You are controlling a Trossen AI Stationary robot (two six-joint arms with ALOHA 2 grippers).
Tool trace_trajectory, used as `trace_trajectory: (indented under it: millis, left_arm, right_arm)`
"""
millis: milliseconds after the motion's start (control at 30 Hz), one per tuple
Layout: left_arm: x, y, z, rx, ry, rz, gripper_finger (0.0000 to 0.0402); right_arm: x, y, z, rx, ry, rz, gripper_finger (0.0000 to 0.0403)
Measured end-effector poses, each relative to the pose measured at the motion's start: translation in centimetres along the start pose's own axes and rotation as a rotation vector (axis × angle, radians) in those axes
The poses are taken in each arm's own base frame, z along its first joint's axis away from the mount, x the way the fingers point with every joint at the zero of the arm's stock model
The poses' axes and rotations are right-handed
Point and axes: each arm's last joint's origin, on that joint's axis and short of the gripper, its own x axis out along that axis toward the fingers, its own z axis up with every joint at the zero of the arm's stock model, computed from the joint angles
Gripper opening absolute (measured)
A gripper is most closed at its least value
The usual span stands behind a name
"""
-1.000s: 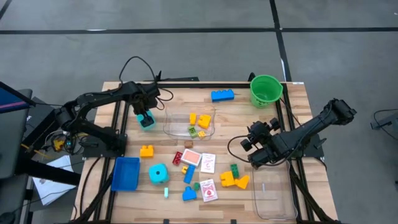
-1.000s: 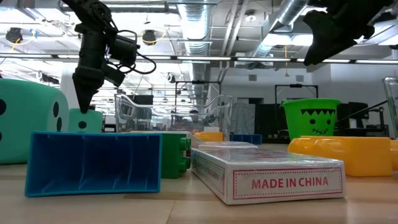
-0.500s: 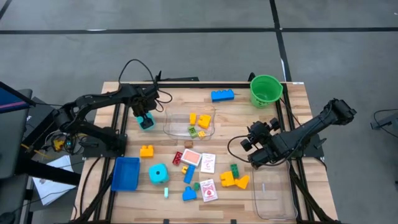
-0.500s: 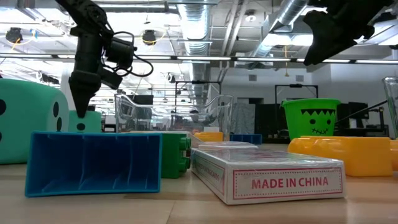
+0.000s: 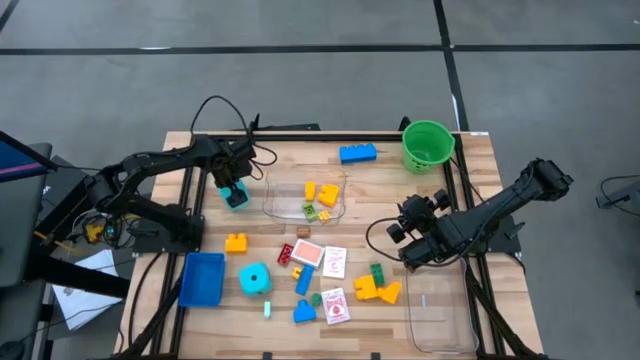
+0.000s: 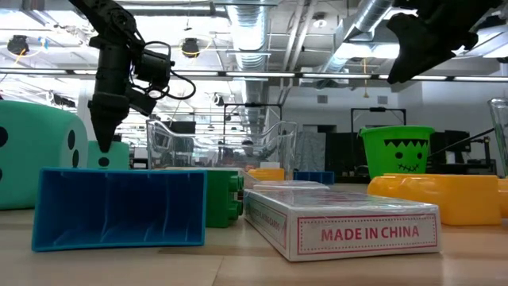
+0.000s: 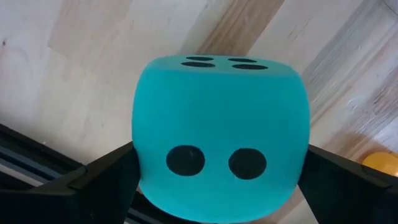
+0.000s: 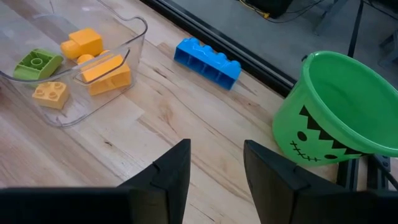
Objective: Pick & Place Toys
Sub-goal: Put the blue die into the bottom transparent bin
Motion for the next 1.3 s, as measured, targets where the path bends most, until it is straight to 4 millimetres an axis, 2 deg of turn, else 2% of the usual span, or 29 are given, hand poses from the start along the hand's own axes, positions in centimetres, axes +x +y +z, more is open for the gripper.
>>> trace_trajectory:
  millis: [467,733,1300]
  left_arm:
    - [-0.1,0.0,0.0,0.023,-0.016,-0.002,0.0369]
    - [-1.5,0.0,-0.5,0.015,-0.120,-0.001,0.0330]
    - [-3.6,0.0,-2.5,-0.021,-0.174,0.042,0.0326]
  right_arm:
    - [0.0,0.0,0.0,-0.002,0.000,0.000,0.0140]
    - [0.0,0.0,0.0,-0.002,-0.002,-0.001,0.0140]
    - [0.0,-0.1,0.1,-0.007,-0.022,-0.008,0.0140]
